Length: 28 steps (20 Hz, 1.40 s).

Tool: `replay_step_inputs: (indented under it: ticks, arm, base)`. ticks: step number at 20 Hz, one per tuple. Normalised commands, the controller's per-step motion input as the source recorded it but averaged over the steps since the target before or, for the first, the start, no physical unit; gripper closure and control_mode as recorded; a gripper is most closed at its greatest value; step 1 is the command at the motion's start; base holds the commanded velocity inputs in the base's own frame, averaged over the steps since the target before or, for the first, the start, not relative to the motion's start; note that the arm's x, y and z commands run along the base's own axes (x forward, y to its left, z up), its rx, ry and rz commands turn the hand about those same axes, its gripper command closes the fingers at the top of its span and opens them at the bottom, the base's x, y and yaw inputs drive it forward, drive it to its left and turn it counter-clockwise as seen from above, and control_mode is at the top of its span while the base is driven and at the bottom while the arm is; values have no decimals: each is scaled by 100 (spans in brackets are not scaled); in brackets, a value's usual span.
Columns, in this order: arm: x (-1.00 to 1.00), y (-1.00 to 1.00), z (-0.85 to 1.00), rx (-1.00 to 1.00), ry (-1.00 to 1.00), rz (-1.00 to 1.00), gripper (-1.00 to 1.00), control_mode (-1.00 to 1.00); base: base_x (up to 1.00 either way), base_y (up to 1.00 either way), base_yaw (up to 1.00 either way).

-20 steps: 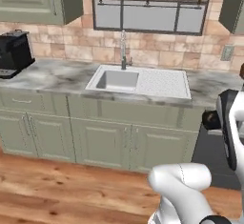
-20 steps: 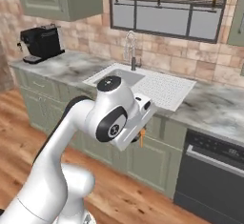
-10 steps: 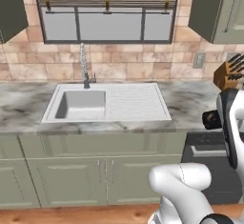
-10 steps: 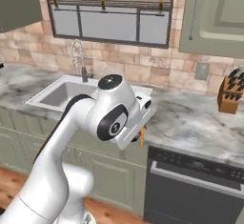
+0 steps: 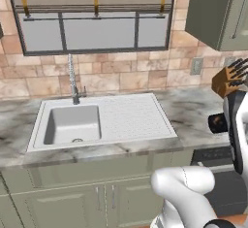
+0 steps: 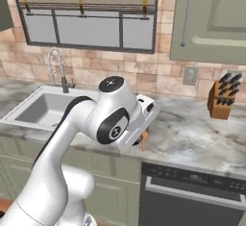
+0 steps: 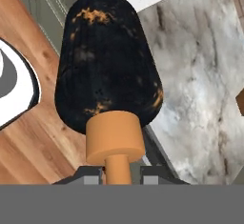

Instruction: Restock the sink supplies by placing the sponge and soap dispenser on the counter and next to the sink. Make sure the soap dispenser is upright.

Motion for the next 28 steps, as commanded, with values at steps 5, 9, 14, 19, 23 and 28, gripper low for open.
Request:
replay_step_inputs:
  ticks: [5,9,14,19,23,28]
  arm:
    - [0,0,0,0,0,0,100,100]
    - [0,0,0,0,0,0,100,100]
    - [15,0,0,0,9,0,100,-100]
    - [89,2,0,-6,37,0,100,-100]
    - [100,15,2,-14,42,0,100,-100]
    - [80,0,-1,-13,29,-1,100,-100]
  base:
    - [48,0,-3]
    - [29,0,-2]
    - [14,0,-1]
    - [0,0,0]
    - [0,0,0]
    - [0,0,0]
